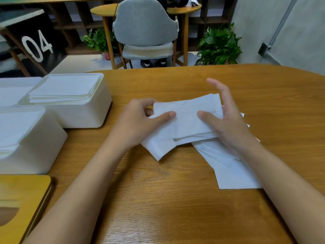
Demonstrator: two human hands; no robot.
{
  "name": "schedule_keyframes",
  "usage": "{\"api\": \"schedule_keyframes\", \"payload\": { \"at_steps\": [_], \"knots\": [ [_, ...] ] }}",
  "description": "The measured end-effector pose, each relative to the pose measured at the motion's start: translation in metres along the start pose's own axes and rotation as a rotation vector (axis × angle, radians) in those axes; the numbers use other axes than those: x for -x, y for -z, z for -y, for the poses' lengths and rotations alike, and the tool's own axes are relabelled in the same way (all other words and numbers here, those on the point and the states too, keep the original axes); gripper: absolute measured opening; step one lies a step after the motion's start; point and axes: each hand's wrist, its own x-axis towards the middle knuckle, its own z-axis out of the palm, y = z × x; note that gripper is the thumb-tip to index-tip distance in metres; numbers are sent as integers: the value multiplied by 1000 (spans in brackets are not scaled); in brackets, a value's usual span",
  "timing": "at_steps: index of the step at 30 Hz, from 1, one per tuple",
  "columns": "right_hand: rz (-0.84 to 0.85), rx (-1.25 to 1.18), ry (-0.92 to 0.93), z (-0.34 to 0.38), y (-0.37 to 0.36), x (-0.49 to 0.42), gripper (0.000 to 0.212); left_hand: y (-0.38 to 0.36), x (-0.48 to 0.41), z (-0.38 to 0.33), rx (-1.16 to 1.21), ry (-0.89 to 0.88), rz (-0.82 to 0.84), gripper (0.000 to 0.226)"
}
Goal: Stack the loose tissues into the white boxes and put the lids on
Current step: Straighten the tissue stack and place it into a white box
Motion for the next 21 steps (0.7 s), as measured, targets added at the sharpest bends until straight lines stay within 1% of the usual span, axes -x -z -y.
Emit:
{"api": "schedule_keyframes", "payload": {
  "at_steps": [1,2,3,5,6,8,11,13,14,16,18,19,21],
  "knots": [
    [-43,11,10,0,2,-1,70,3,-1,0,2,10,-6,25],
    [-70,24,26,-1,3,-2,70,5,-1,-1,33,6,6,26],
    [-73,43,44,-2,3,-3,64,6,0,-3,86,-15,28,27],
    [-22,82,57,-4,4,-3,41,6,2,-8,181,-100,53,31],
    [10,79,47,-3,3,-2,36,4,4,-10,214,-153,56,34],
    [46,61,14,-2,1,0,38,1,6,-13,268,-239,66,39],
    [69,49,-66,-2,-3,0,33,-2,9,-17,300,-295,77,35],
    [64,53,-105,-1,-4,-1,24,-1,11,-18,310,-307,67,32],
    [95,31,-114,1,-4,-1,22,-2,10,-18,306,-318,55,31],
    [208,-11,-97,7,-4,3,31,-5,9,-16,271,-341,10,30],
    [293,-1,-55,12,-9,8,28,-10,8,-13,213,-357,-43,32],
    [307,8,-43,12,-13,11,26,-12,7,-12,185,-365,-65,33],
    [271,16,-54,8,-19,14,22,-17,6,-10,150,-374,-100,35]
  ]
}}
